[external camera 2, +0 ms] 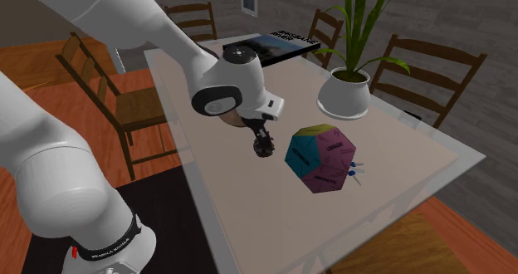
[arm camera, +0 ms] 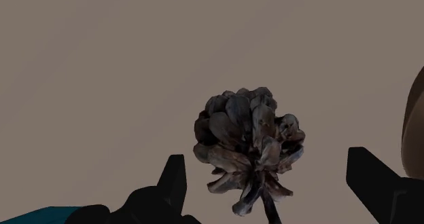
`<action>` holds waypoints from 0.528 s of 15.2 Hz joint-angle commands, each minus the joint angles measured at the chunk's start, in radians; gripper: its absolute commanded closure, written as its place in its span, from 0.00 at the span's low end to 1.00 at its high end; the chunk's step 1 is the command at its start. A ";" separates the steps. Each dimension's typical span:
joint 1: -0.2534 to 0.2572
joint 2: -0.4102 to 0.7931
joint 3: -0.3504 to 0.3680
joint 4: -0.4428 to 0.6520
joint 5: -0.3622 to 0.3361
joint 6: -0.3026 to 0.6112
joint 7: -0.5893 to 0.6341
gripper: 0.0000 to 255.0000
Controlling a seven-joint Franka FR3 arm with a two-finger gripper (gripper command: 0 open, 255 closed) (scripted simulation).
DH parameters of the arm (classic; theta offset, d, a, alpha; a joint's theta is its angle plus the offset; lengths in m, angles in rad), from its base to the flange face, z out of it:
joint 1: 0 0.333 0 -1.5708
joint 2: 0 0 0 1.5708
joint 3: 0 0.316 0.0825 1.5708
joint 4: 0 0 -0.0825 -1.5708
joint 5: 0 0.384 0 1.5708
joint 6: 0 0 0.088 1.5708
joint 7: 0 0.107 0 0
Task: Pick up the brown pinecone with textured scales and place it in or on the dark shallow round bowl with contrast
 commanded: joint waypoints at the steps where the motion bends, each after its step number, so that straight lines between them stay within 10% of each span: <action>1: 0.017 0.038 -0.006 0.005 0.036 0.033 -0.028 0.00; 8: 0.028 0.066 -0.009 0.011 0.067 0.054 -0.051 0.00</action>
